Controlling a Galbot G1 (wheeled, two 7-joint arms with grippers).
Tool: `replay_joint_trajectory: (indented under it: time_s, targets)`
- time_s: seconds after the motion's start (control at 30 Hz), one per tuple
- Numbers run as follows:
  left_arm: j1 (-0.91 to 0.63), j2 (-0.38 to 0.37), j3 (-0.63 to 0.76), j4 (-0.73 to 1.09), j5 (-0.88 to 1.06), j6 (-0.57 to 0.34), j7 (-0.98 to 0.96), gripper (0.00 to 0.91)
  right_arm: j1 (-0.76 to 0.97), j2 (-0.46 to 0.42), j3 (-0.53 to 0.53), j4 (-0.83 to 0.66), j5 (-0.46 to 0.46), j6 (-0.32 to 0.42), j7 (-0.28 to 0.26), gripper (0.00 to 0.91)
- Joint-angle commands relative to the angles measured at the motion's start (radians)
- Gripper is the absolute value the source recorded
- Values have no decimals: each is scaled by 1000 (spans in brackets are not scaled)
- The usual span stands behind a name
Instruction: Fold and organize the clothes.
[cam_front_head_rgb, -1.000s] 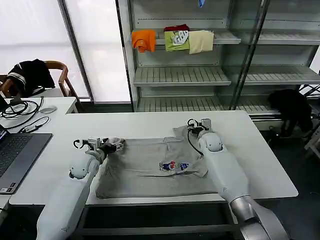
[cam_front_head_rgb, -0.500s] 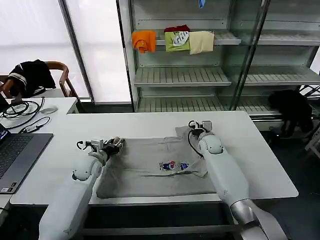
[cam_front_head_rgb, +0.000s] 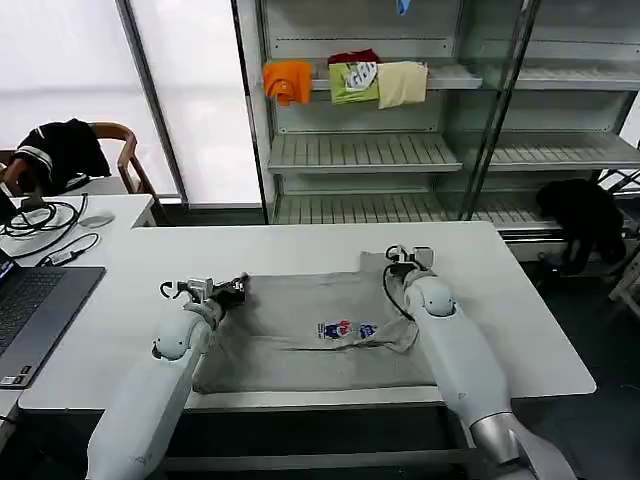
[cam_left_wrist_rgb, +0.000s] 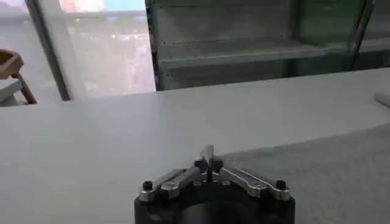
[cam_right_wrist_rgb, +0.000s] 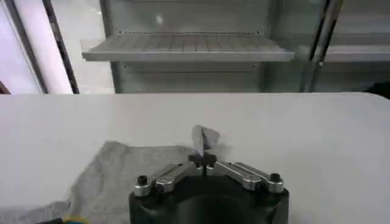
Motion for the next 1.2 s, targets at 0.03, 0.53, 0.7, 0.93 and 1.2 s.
replay_joint_trajectory:
  time_s: [0.03,0.53,0.7,0.93,1.2]
  targets:
    - [29,6,-15,-76,4,-41,-1,10,-36,-5,26,185,9,5,-5,0]
    - [170,69,-53,-299,-1,-22,-2,20,-215,-52,66,478,17,1,18,0]
    - [230,92,-71,-347,2,-22,1,20,-306,-71,86,588,28,-4,35,0]
    - [318,111,-102,-429,4,-20,5,20,-452,-86,121,752,30,-18,66,0]
    - [414,125,-129,-493,17,-20,14,20,-683,-84,163,946,15,-39,113,0]
